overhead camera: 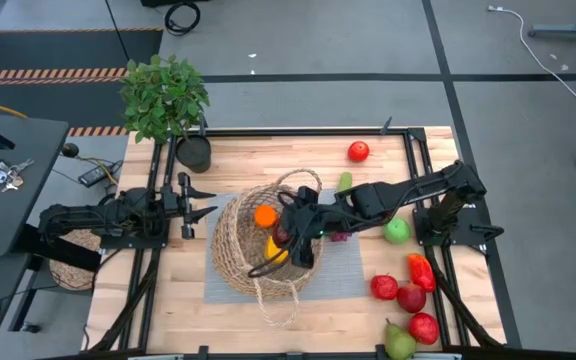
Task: Build produce basket
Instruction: Put the red apple in the basket
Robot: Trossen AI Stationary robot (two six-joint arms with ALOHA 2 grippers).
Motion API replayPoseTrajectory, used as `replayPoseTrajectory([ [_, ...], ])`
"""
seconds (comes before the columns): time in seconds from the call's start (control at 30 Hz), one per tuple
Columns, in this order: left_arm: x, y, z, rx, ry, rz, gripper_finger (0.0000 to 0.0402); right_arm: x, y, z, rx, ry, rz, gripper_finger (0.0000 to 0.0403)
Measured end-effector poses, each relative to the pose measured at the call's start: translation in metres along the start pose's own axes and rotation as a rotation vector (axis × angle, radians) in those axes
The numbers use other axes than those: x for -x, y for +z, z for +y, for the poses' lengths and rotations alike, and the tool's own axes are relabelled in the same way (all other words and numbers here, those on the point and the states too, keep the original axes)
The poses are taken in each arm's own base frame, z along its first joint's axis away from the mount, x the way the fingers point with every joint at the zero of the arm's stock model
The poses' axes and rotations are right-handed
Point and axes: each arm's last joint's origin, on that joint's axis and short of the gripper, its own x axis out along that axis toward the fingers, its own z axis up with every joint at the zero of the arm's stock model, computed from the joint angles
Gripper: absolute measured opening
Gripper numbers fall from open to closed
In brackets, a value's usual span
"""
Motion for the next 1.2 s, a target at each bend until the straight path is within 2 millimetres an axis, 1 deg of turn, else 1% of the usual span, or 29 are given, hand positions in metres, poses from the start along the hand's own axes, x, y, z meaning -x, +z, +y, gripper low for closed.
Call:
replayPoseTrajectory([
  [0.13, 0.0, 0.0, 0.0, 0.0, 0.001, 0.0, 0.016, -0.015, -0.011, 0.005, 0.001, 0.013, -0.013, 0.0348],
  [0.3, 0.0, 0.0, 0.0, 0.0, 0.001, 0.0, 0.016, -0.038, -0.034, 0.01, -0.029, 0.043, 0.016, 0.0348],
  [0.47, 0.0, 0.0, 0.0, 0.0, 0.0, 0.0, 0.016, -0.059, -0.06, 0.008, -0.078, 0.046, 0.05, 0.0348],
  [0.67, 0.0, 0.0, 0.0, 0.0, 0.001, 0.0, 0.016, -0.078, -0.082, 0.004, -0.094, 0.055, 0.045, 0.0348],
  [0.8, 0.0, 0.0, 0.0, 0.0, 0.0, 0.0, 0.016, -0.081, -0.088, 0.003, -0.089, 0.056, 0.056, 0.0348],
  [0.9, 0.0, 0.0, 0.0, 0.0, 0.0, 0.0, 0.016, -0.082, -0.089, 0.003, -0.073, 0.084, 0.068, 0.0352],
  [1.13, 0.0, 0.0, 0.0, 0.0, 0.001, 0.0, 0.016, -0.082, -0.088, 0.0, -0.097, 0.097, 0.079, 0.0394],
  [1.2, 0.0, 0.0, 0.0, 0.0, 0.001, 0.0, 0.016, -0.081, -0.087, 0.0, -0.088, 0.091, 0.088, 0.0397],
])
